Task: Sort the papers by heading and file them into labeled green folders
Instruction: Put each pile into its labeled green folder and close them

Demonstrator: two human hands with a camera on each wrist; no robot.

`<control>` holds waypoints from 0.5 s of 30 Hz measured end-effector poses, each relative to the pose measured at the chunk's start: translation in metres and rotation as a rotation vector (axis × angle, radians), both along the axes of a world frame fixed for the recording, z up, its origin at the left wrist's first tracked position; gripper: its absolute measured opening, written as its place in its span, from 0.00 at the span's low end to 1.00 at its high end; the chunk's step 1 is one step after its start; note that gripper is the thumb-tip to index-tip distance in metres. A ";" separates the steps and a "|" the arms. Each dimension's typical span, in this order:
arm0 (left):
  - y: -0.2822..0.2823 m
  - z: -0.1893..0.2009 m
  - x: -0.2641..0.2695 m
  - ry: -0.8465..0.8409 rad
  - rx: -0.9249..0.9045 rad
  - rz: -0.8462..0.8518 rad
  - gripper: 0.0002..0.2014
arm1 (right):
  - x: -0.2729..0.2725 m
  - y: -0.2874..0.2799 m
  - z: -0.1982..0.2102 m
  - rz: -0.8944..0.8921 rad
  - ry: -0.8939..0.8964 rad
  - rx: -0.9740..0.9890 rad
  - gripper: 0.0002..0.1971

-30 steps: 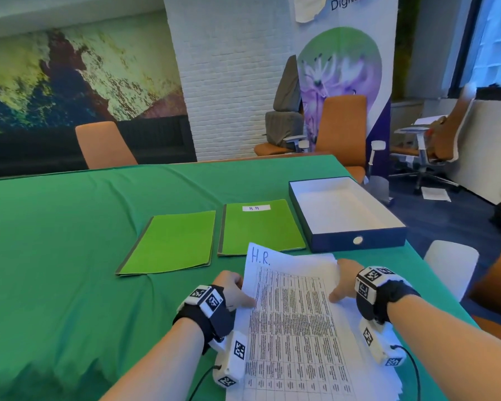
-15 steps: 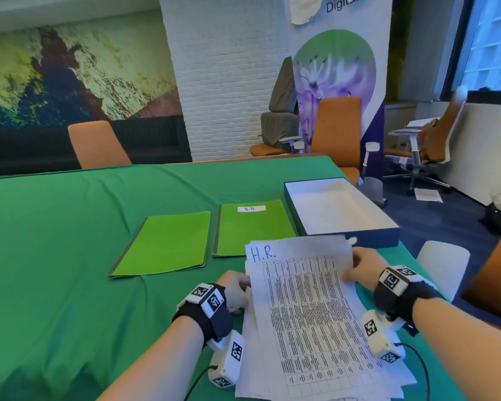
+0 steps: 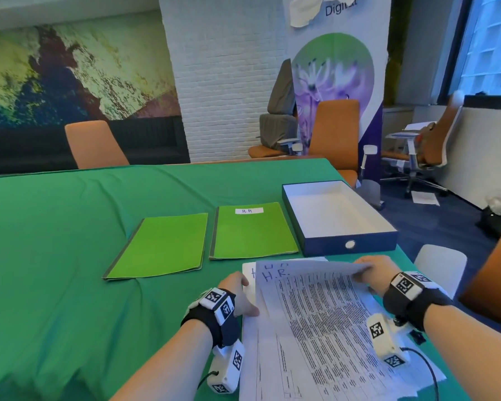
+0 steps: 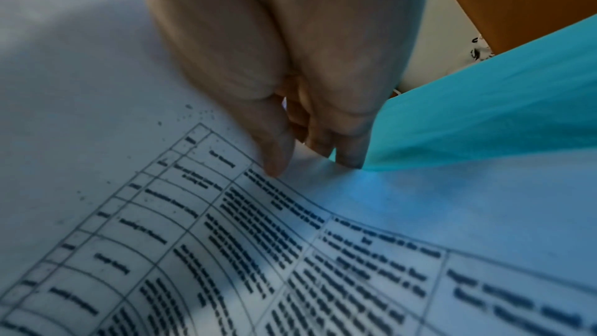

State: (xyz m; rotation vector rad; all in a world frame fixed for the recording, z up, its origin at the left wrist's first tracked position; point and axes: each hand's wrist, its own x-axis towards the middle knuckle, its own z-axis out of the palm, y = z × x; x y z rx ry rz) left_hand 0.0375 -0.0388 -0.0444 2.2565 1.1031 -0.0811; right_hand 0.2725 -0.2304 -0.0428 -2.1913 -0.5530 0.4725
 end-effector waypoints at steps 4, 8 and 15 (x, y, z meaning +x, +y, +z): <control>0.002 0.002 -0.002 -0.077 0.014 -0.077 0.34 | 0.008 -0.006 -0.004 0.026 -0.027 0.075 0.14; -0.003 0.004 -0.002 -0.293 -0.134 -0.104 0.11 | 0.001 -0.011 -0.001 0.037 0.003 0.084 0.12; -0.006 0.009 0.003 -0.382 -0.082 0.098 0.09 | -0.006 -0.012 0.005 0.047 0.094 0.094 0.06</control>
